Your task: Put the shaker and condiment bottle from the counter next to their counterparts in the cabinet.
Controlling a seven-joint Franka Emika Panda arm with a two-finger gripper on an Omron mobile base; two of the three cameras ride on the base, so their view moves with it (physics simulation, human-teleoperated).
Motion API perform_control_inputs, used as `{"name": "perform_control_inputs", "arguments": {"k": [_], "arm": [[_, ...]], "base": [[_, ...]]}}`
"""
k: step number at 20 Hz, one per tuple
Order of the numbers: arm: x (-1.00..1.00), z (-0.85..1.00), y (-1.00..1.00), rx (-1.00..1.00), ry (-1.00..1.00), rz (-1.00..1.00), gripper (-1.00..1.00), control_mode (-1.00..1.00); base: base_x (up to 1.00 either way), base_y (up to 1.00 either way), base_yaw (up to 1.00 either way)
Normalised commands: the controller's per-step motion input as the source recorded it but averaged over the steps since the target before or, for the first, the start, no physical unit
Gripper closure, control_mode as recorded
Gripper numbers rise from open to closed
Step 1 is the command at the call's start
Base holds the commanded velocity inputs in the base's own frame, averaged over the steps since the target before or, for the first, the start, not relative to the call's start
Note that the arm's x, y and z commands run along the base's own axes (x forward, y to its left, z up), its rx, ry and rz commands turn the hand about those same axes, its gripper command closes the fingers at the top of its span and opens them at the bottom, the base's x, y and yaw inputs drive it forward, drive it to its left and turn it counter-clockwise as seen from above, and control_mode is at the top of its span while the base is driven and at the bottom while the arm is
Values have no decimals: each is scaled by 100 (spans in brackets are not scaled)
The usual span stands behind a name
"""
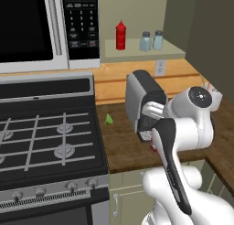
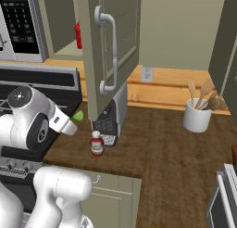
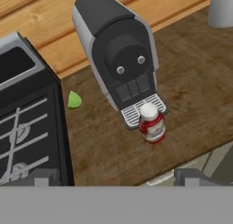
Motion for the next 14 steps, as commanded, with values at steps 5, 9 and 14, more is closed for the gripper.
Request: {"name": "perform_control_inputs", "arguments": {"k": [5, 9, 14], "arm": [[-6, -3, 34, 0, 0, -18, -100, -100], [-6, 0, 29, 0, 0, -33, -100, -100], [0, 0, 15, 1, 0, -41, -100, -100]], "base": [[0, 0, 0], [0, 0, 0], [0, 0, 0]]}}
